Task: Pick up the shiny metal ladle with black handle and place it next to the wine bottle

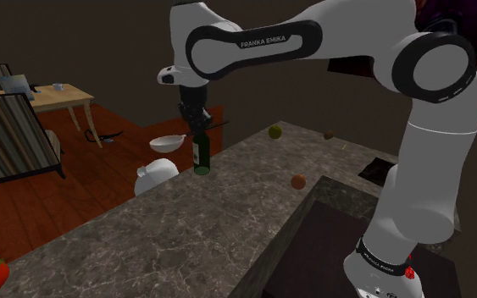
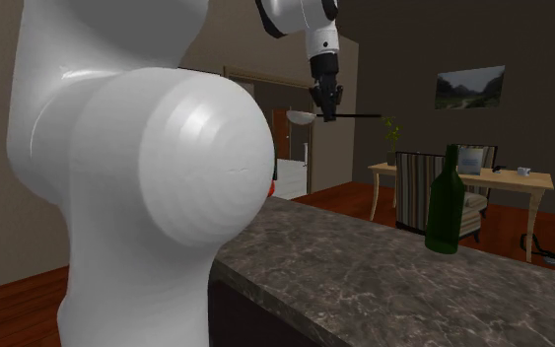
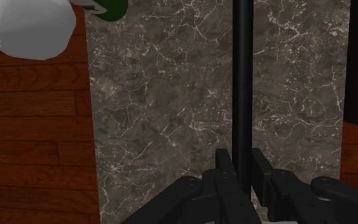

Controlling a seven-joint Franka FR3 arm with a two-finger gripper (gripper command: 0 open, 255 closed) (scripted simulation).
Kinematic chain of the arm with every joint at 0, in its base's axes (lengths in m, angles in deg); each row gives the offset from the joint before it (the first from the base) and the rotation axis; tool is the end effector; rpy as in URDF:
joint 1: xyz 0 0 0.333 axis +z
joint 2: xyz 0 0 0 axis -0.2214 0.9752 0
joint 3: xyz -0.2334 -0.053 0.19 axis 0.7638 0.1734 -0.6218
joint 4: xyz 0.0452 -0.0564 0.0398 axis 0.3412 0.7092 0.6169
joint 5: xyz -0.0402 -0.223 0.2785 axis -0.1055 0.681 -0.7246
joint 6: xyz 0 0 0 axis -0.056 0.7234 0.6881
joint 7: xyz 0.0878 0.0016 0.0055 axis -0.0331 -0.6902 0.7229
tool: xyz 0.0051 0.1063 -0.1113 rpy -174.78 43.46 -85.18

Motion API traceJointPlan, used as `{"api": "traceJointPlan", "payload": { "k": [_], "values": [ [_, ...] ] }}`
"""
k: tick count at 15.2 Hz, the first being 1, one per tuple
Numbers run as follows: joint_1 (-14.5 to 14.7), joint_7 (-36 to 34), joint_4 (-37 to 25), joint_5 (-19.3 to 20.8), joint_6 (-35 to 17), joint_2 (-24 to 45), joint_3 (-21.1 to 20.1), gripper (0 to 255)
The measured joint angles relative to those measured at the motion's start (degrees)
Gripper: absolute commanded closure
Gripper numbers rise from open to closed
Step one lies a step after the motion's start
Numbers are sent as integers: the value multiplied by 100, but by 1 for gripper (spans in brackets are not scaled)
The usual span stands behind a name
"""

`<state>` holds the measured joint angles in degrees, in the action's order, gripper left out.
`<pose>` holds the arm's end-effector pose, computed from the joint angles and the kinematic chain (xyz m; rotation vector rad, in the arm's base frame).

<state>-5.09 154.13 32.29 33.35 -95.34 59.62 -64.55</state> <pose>0.5511 0.1730 0.4899 2.1788 2.0552 -0.0220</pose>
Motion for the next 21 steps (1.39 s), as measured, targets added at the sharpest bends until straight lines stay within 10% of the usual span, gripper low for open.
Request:
{"api": "traceJointPlan", "payload": {
  "k": [21],
  "values": [
    [-1309, 2250, -71, -259, -535, 296, 937, 255]
  ]
}}
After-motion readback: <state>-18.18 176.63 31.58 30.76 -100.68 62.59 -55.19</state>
